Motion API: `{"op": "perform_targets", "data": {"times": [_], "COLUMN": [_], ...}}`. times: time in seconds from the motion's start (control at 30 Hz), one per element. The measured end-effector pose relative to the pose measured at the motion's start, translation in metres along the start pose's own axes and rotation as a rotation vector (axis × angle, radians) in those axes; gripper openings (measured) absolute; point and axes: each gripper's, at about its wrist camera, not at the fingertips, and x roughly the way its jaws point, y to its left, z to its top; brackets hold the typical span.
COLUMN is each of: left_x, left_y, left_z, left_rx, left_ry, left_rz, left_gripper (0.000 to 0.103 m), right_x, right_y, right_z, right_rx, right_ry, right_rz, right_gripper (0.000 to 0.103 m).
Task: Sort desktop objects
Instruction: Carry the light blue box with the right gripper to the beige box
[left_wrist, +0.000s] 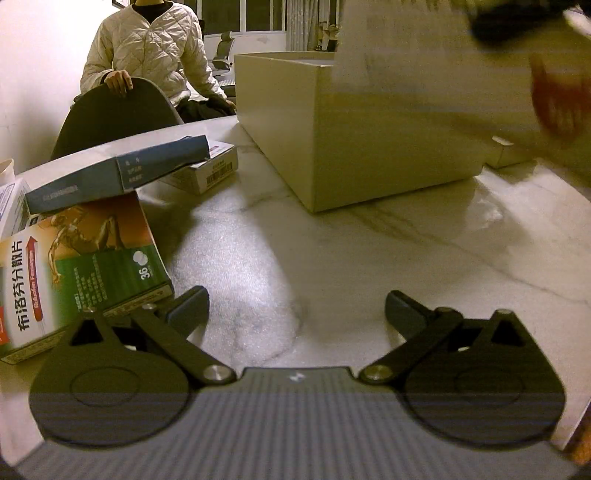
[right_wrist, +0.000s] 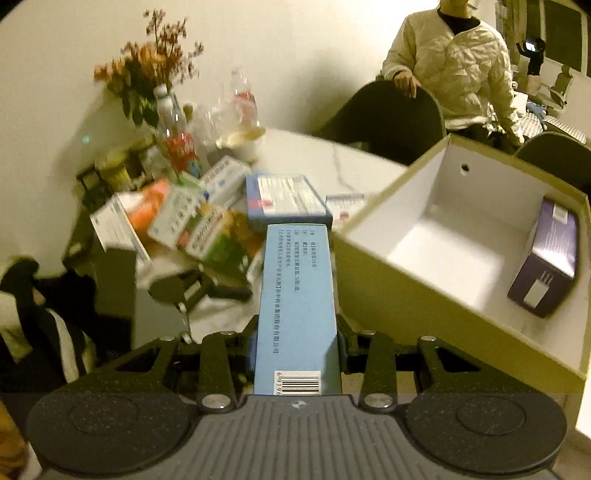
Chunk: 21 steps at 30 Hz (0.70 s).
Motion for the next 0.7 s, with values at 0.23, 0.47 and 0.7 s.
{"op": "perform_targets", "data": {"times": [0.23, 0.47, 0.7], "left_x": [0.000, 0.000, 0.000], "left_y": [0.000, 0.000, 0.000], "left_z": [0.000, 0.000, 0.000], "left_rx": [0.000, 0.000, 0.000], "left_ry": [0.000, 0.000, 0.000], "left_rz": [0.000, 0.000, 0.000], "left_gripper": [0.103, 0.103, 0.103], "right_x": [-0.029, -0.015, 0.034], "right_y": [-0.017, -0.048, -0.093], "right_z": [0.044, 0.078, 0.092], "right_rx": [0.059, 0.116, 0.193], "right_ry": [-0.097, -0.121, -0.072], "right_rz": [-0.057, -0.182, -0.315], "right_gripper": [0.041, 0.041, 0.041]}}
